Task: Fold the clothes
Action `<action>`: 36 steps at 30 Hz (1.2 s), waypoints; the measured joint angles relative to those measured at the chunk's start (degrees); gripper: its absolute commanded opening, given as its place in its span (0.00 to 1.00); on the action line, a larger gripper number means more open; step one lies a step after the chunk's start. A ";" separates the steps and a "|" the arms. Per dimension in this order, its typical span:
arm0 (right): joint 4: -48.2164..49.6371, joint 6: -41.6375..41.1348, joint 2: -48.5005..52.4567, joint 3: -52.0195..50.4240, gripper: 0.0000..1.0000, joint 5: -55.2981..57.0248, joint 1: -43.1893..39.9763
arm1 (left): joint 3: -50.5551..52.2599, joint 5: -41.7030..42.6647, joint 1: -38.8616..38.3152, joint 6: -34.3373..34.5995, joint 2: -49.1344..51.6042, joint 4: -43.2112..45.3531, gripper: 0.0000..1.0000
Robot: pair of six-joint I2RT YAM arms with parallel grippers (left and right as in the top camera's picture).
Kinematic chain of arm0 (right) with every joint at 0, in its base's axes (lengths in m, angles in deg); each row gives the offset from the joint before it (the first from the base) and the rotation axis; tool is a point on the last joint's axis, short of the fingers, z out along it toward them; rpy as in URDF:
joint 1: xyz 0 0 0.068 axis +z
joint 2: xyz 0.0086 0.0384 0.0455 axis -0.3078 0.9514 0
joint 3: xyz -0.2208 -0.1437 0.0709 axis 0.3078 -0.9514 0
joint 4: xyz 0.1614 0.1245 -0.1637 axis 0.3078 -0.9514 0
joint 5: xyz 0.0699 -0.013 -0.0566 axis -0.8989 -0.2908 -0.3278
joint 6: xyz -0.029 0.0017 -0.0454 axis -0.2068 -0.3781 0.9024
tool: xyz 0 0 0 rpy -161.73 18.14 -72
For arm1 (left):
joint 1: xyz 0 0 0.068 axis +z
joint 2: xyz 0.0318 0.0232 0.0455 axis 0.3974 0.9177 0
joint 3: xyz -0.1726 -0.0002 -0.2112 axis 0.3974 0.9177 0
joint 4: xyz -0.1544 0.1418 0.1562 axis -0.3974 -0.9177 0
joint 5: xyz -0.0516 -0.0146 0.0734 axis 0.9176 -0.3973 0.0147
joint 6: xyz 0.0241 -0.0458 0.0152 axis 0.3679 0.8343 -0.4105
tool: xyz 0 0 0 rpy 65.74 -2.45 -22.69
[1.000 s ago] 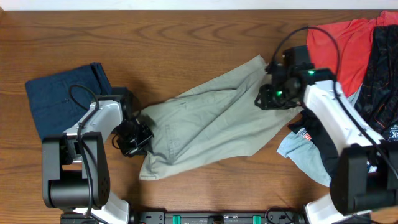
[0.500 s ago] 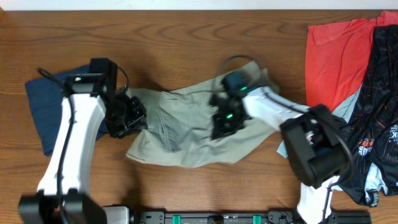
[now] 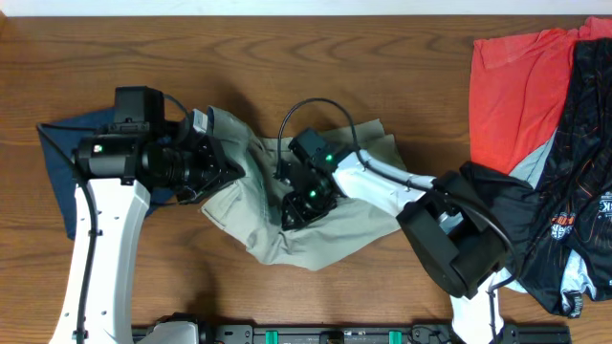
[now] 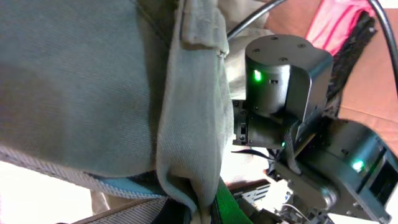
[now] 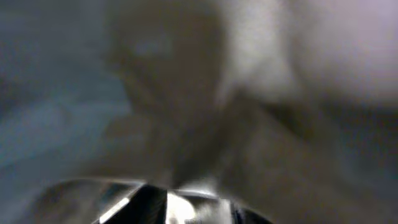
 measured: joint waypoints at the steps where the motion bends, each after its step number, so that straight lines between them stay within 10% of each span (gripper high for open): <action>1: -2.40 0.20 -0.02 0.92 0.34 1.84 -0.94 | 0.00 0.15 0.00 -0.02 -0.02 0.22 0.06; 18: -13.66 3.58 -6.64 5.66 0.32 27.82 -26.82 | 0.00 -0.11 -0.02 -0.02 -0.02 1.60 0.06; 36: -0.85 1.25 -9.11 -8.50 0.29 30.14 -20.46 | 0.00 -0.37 -3.54 7.45 -0.02 8.52 0.06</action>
